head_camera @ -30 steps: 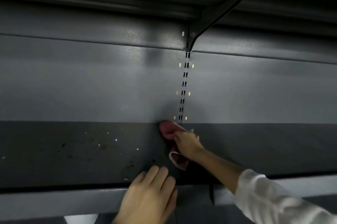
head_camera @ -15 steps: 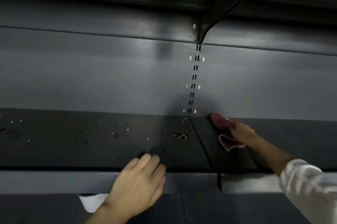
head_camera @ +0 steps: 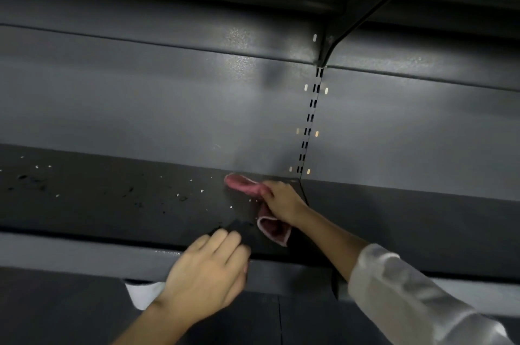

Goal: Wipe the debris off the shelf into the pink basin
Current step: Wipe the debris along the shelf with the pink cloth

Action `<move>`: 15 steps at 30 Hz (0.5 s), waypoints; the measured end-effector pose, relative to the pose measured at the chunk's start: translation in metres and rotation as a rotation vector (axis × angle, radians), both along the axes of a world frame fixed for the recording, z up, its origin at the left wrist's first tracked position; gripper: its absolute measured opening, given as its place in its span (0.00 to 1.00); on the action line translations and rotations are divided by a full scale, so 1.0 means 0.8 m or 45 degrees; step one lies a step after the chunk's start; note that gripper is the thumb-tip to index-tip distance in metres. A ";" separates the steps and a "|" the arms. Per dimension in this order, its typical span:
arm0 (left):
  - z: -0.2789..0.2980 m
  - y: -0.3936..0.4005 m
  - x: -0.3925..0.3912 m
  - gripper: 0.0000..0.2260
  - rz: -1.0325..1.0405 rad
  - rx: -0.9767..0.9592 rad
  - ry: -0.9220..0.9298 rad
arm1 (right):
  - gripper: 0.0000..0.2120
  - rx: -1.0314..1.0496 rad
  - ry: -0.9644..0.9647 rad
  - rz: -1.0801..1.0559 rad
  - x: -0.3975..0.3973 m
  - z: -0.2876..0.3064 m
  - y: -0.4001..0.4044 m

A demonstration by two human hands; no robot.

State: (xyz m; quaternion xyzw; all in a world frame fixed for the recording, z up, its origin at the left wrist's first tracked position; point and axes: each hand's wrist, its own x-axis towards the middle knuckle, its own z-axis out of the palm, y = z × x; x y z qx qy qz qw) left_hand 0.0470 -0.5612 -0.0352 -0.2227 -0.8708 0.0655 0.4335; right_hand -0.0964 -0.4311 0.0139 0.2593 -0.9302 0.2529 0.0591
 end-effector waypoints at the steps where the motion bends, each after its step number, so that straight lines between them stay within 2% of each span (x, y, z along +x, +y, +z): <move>1: 0.001 -0.001 0.001 0.10 0.011 0.000 0.006 | 0.15 -0.049 0.024 -0.003 0.002 0.003 0.004; 3: 0.001 -0.006 0.005 0.11 0.016 0.004 -0.002 | 0.16 -0.177 0.062 -0.063 0.005 0.013 0.026; 6: 0.001 -0.024 0.013 0.11 0.025 0.010 -0.010 | 0.16 -0.284 0.033 -0.335 0.002 0.023 0.085; 8: 0.000 -0.040 0.017 0.12 0.028 0.026 -0.011 | 0.17 -0.119 -0.079 -0.548 0.005 0.017 0.122; 10: -0.001 -0.060 0.019 0.12 0.012 0.059 -0.017 | 0.18 0.123 -0.200 -0.647 0.018 0.003 0.134; 15: -0.004 -0.106 0.022 0.14 -0.061 0.038 -0.059 | 0.19 0.388 -0.303 -0.806 0.054 -0.014 0.053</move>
